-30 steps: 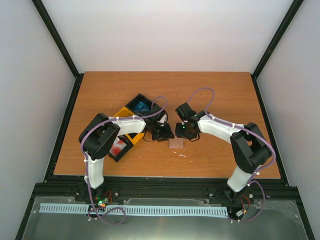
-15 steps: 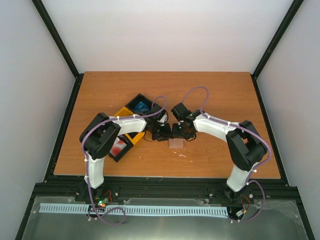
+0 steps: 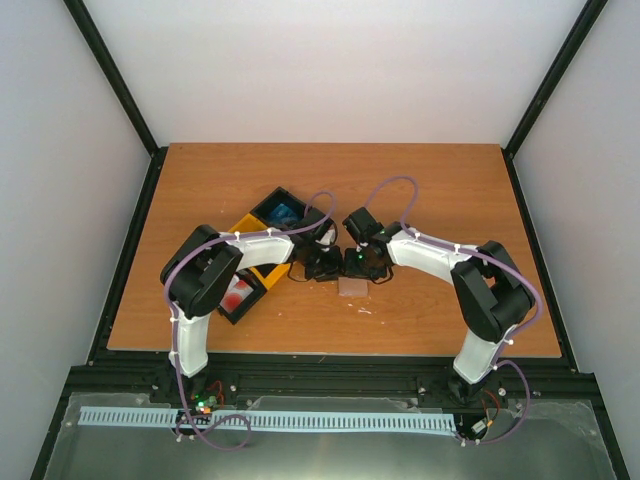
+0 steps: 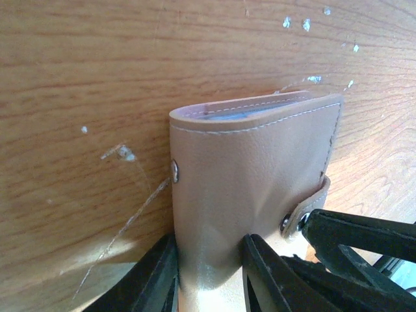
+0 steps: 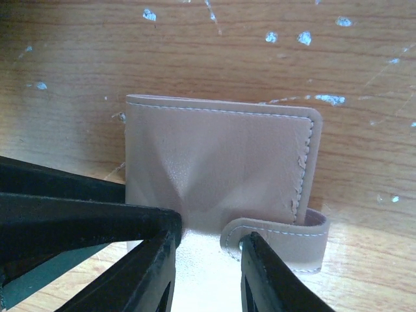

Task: Put the credit cards into the card holder
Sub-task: Close the card holder at the center of the board.

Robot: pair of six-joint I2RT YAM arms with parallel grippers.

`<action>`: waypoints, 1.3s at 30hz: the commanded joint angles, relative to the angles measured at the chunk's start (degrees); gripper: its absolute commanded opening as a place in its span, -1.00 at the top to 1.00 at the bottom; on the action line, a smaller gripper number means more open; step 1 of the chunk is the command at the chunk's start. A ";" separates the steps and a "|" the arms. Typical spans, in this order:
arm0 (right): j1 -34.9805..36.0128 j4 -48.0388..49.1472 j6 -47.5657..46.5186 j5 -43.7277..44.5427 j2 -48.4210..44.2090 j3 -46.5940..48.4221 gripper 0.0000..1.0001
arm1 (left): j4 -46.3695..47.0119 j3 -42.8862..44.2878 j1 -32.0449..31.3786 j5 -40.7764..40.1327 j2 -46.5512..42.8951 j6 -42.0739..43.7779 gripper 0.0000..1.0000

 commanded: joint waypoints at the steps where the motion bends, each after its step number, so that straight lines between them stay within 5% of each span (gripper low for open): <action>1: 0.30 1.73 0.24 1.01 -1.66 -0.42 0.42 | -5.20 -2.10 -0.49 -5.19 4.95 1.22 0.39; 8: 1.51 -6.69 -2.47 10.33 -2.64 2.47 0.38 | -4.42 -2.10 -0.44 -4.37 0.72 1.24 0.10; 20: 4.76 -8.73 -1.06 13.72 3.84 7.50 0.36 | -2.23 -6.02 -0.21 -3.16 -2.73 -3.37 0.29; 39: 4.96 -9.30 -0.51 16.03 4.54 7.59 0.76 | 1.47 -6.70 1.02 2.02 -0.56 -6.25 0.29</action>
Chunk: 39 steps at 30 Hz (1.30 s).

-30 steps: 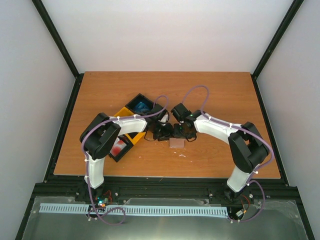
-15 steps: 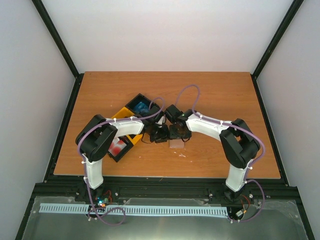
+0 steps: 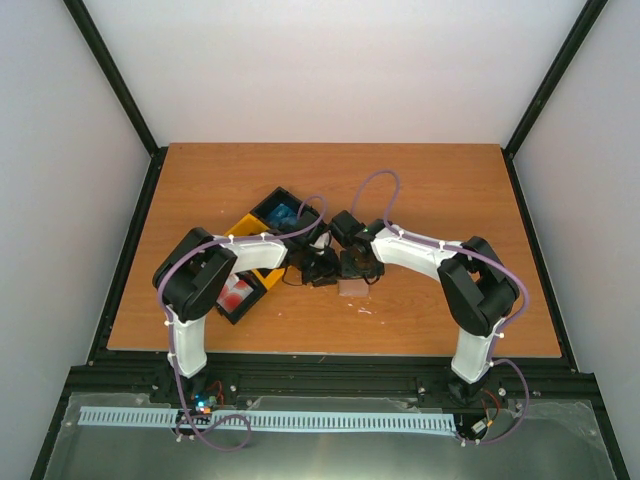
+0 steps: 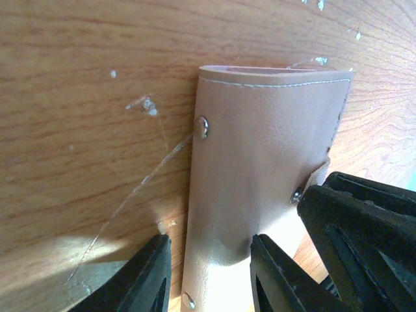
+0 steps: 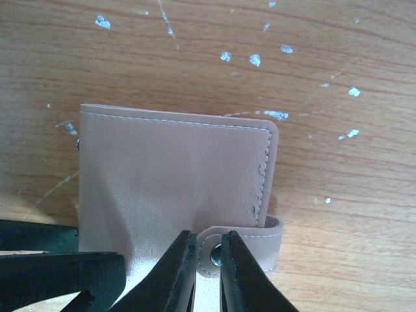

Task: Put the credit cards into the card holder
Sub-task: Close the card holder at the center of the board.

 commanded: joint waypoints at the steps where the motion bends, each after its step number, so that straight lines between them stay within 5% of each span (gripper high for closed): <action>1: 0.61 -0.78 0.38 2.22 0.06 1.31 0.70 | -2.68 -1.52 0.24 -1.00 2.57 -1.25 0.29; 5: 1.09 -2.16 -0.22 3.90 -0.29 1.98 0.41 | -2.68 -1.76 0.37 -1.00 2.51 -1.50 0.28; 17: 2.31 -2.56 -0.12 5.66 1.38 2.19 0.39 | 2.78 -7.06 2.51 3.31 0.04 -5.41 0.30; 39: 3.95 -4.77 0.14 10.01 2.28 4.55 0.86 | 5.45 -8.90 3.52 5.40 -0.76 -6.16 0.34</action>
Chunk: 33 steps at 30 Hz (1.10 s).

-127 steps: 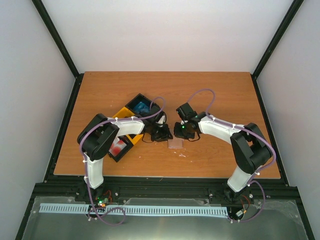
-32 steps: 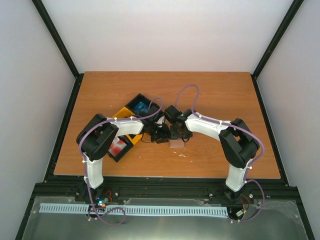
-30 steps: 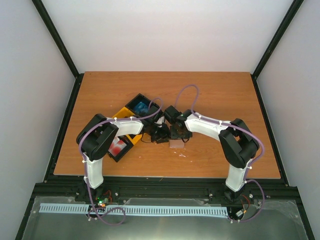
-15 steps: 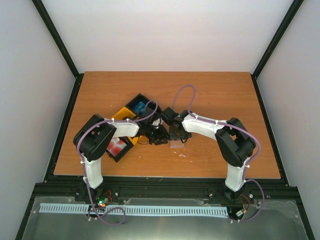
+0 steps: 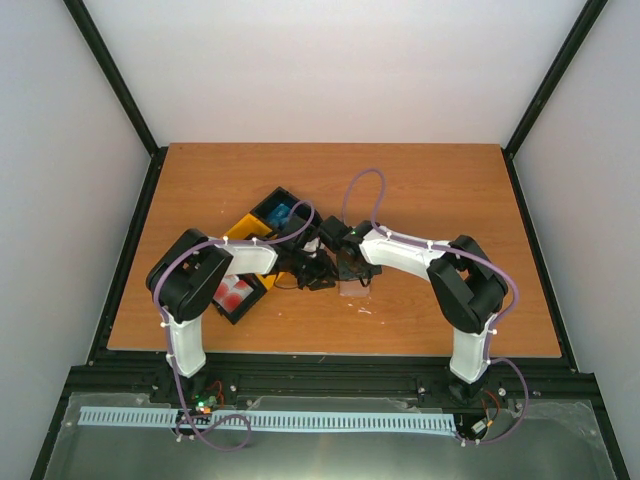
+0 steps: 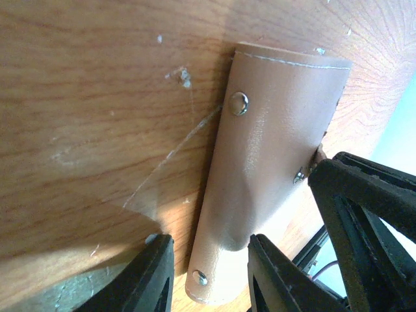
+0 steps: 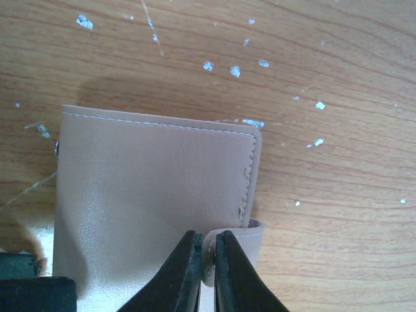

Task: Put the credit cards into the card holder
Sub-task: Close the card holder at the center of the board.

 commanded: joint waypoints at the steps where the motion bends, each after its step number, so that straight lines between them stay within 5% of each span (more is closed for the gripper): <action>1: 0.58 -0.16 0.53 0.78 -0.84 0.99 0.87 | -3.19 -1.59 0.38 -1.35 0.99 -0.60 0.33; 21: 0.57 2.59 2.13 -1.75 -3.56 -0.56 0.95 | 0.40 -0.23 -0.03 0.98 2.78 -0.06 0.16; 33: 0.51 3.94 1.71 -4.64 -1.52 -1.63 0.94 | -2.03 1.73 -0.68 -0.37 5.58 0.63 0.41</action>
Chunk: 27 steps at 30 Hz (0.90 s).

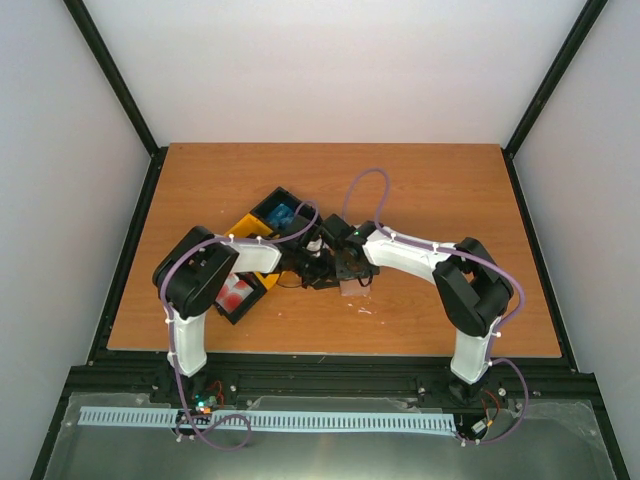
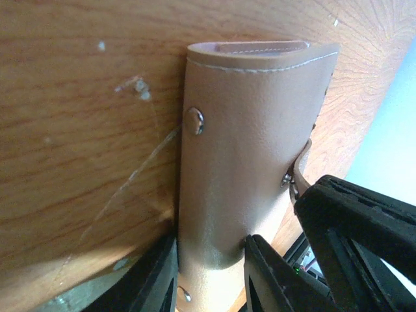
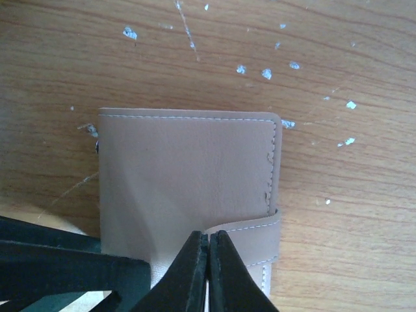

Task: Put the credit cards into the card holder
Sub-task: Close the card holder at the center of the board.

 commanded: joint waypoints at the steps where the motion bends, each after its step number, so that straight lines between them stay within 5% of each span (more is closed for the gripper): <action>1: 0.49 1.41 0.64 -1.13 0.61 -0.77 0.94 | -4.43 0.33 -0.32 -3.46 3.28 0.15 0.42; 27: 0.49 2.94 0.70 2.70 0.69 -0.50 0.94 | -6.26 0.47 -0.27 -5.39 3.99 0.90 0.46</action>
